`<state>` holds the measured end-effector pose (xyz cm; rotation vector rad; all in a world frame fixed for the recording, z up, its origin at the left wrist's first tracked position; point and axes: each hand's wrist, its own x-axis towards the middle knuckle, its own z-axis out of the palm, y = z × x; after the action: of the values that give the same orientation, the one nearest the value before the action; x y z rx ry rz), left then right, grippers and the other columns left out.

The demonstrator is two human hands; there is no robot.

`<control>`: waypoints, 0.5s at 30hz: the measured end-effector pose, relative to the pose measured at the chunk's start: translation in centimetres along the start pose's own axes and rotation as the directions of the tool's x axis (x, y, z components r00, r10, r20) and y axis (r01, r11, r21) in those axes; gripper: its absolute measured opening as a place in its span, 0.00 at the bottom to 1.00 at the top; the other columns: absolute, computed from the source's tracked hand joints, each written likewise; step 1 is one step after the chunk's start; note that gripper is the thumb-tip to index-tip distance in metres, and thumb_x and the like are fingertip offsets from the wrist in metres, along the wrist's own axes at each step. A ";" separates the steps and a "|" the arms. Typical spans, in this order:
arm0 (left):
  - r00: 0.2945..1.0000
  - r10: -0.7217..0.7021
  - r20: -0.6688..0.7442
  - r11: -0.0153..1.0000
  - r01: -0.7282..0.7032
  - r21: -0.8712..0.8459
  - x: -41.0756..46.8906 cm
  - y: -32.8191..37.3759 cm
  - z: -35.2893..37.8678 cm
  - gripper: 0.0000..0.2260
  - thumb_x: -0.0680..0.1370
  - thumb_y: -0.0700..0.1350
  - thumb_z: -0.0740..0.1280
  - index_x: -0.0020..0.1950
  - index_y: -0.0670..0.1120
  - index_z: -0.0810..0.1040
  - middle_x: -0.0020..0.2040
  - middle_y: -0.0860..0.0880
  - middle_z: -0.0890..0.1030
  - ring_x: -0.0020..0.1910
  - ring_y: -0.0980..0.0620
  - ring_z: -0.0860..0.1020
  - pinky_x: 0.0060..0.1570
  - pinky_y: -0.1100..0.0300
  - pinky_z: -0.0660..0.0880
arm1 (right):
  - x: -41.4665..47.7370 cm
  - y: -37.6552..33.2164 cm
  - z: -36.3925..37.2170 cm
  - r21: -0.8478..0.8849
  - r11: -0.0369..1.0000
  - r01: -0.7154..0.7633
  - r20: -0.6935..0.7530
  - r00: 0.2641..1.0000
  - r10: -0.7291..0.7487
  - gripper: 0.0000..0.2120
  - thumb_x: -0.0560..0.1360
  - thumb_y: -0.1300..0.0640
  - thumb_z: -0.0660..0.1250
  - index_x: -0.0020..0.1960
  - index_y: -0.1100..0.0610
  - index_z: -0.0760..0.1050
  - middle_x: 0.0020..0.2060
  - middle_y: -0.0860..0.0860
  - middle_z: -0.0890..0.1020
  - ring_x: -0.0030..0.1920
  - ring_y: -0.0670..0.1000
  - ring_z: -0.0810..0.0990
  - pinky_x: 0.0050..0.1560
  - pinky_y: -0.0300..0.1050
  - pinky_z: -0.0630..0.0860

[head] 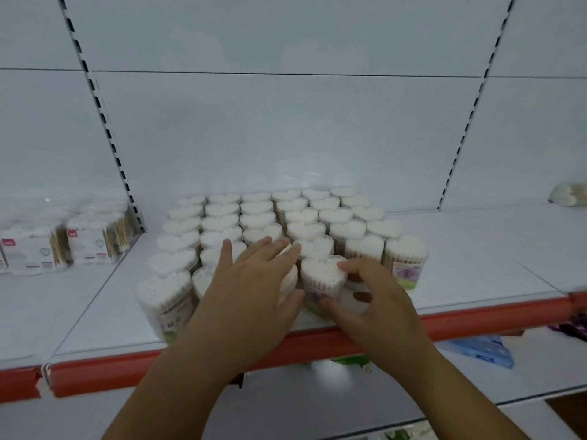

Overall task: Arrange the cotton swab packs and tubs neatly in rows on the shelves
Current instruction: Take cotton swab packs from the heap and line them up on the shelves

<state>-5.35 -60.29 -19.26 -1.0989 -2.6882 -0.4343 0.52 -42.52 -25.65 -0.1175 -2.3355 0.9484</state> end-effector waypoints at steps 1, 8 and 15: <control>0.998 0.024 -0.061 0.996 -0.029 -0.089 -0.2 0.1 -0.3 0.27 0.78 0.59 0.53 0.77 0.57 0.57 0.75 0.62 0.58 0.72 0.68 0.50 0.73 0.57 0.39 | -0.2 -0.2 0.0 -0.037 0.999 0.011 -0.004 1.000 -0.012 0.22 0.69 0.44 0.74 0.59 0.41 0.70 0.55 0.36 0.72 0.57 0.35 0.71 0.50 0.28 0.70; 0.965 0.167 -0.200 0.943 -0.215 -0.254 2.0 3.1 -0.3 0.27 0.73 0.64 0.54 0.70 0.59 0.70 0.59 0.68 0.63 0.62 0.73 0.58 0.62 0.74 0.49 | -2.3 0.5 -4.3 -0.103 0.994 0.019 -0.166 0.985 -0.036 0.16 0.72 0.42 0.63 0.59 0.41 0.70 0.56 0.35 0.72 0.58 0.40 0.73 0.53 0.31 0.71; 0.909 0.416 0.022 0.862 -0.387 -0.328 11.1 18.2 1.6 0.25 0.79 0.56 0.62 0.76 0.56 0.62 0.75 0.59 0.63 0.73 0.60 0.60 0.72 0.63 0.55 | 1.8 8.3 -19.1 -0.494 0.855 -0.159 -0.028 0.986 0.166 0.24 0.75 0.44 0.64 0.70 0.50 0.68 0.71 0.48 0.67 0.70 0.47 0.66 0.69 0.45 0.64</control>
<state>-0.36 -40.23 -13.99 -1.7646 -2.4117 -0.7704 8.70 -24.27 -19.55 -0.5249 -2.5645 0.3959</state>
